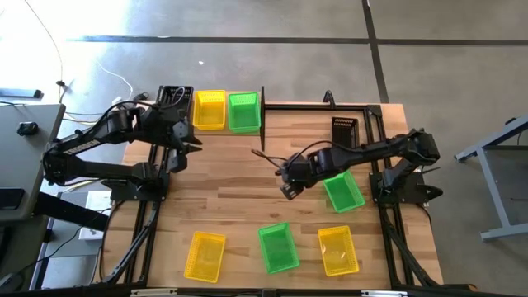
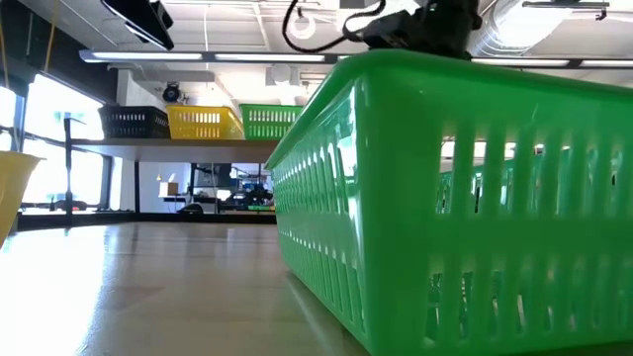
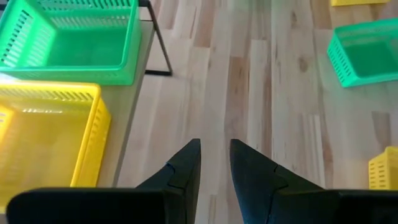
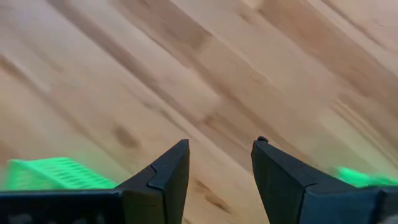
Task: Stack baskets on shelf by color
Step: Stack the top green basket on top of the green basket on the shelf
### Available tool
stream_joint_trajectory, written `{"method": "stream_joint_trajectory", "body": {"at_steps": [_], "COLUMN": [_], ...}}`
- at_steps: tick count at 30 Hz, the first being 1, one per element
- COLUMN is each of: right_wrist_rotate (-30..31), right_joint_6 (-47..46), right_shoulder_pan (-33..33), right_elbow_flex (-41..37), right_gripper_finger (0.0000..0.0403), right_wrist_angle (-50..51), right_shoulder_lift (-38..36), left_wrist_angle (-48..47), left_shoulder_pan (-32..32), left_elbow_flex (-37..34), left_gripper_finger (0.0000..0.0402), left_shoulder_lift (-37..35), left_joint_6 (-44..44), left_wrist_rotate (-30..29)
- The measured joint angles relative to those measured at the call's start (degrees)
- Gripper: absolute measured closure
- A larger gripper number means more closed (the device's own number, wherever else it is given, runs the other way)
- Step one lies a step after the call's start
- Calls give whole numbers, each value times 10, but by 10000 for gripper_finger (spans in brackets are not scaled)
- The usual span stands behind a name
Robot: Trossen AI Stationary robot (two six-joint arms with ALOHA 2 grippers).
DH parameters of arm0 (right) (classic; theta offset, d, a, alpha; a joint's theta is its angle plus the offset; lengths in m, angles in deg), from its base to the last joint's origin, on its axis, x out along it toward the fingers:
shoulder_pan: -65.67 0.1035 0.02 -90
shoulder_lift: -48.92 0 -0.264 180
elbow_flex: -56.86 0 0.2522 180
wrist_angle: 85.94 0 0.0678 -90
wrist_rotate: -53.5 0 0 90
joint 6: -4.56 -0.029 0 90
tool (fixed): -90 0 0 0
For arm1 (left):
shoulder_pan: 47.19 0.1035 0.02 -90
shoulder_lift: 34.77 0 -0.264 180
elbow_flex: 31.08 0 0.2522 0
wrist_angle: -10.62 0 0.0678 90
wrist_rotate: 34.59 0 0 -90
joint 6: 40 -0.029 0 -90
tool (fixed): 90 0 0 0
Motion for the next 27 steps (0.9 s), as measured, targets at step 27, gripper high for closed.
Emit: {"method": "stream_joint_trajectory", "body": {"at_steps": [27], "right_wrist_rotate": [15], "right_joint_6": [22], "right_shoulder_pan": [17], "right_elbow_flex": [-77], "right_gripper_finger": [245], "right_wrist_angle": [331], "right_shoulder_lift": [-63], "left_wrist_angle": [6], "left_shoulder_pan": [-19], "left_elbow_flex": [0], "left_gripper_finger": [326], "left_shoulder_lift": [5], "left_joint_6": [-2], "left_wrist_rotate": [-2]}}
